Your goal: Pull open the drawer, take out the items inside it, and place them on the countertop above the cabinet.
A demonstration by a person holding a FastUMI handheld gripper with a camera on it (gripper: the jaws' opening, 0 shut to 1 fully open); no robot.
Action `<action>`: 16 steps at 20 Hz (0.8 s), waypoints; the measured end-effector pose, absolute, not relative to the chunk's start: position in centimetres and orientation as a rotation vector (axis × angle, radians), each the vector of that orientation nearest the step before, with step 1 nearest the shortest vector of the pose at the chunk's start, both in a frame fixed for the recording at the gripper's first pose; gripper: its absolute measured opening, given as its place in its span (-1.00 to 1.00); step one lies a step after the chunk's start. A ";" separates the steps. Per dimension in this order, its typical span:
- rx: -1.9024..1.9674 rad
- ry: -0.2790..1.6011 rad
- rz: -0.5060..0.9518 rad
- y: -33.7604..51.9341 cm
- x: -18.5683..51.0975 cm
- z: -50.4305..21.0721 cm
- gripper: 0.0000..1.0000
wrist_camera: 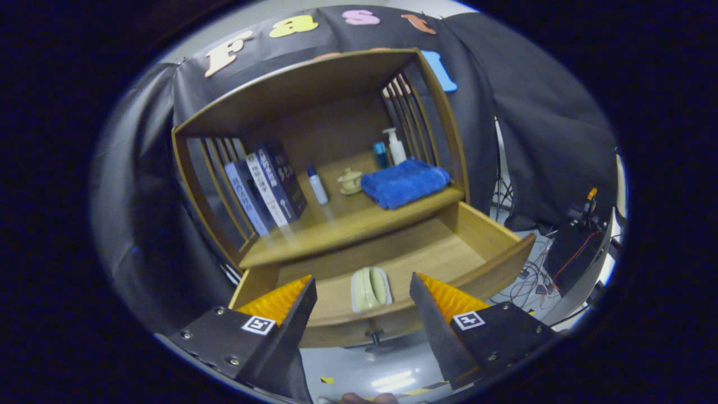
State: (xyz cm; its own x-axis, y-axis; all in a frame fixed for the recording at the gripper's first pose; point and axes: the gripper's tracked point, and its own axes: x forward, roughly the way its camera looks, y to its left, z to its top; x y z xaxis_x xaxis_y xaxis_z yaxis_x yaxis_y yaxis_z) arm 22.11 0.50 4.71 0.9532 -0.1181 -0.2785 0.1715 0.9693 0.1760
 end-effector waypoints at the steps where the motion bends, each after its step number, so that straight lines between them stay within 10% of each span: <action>1: 0.189 0.251 -0.152 0.5 22.8 5.8 0.98; 16: -0.020 0.462 -0.162 1.0 34.9 1.1 0.99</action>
State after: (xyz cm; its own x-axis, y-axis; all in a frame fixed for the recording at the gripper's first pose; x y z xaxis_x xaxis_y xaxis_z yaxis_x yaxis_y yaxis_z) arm 34.86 1.04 1.11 0.8828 -0.1599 -0.4418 0.1509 0.9870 -0.0557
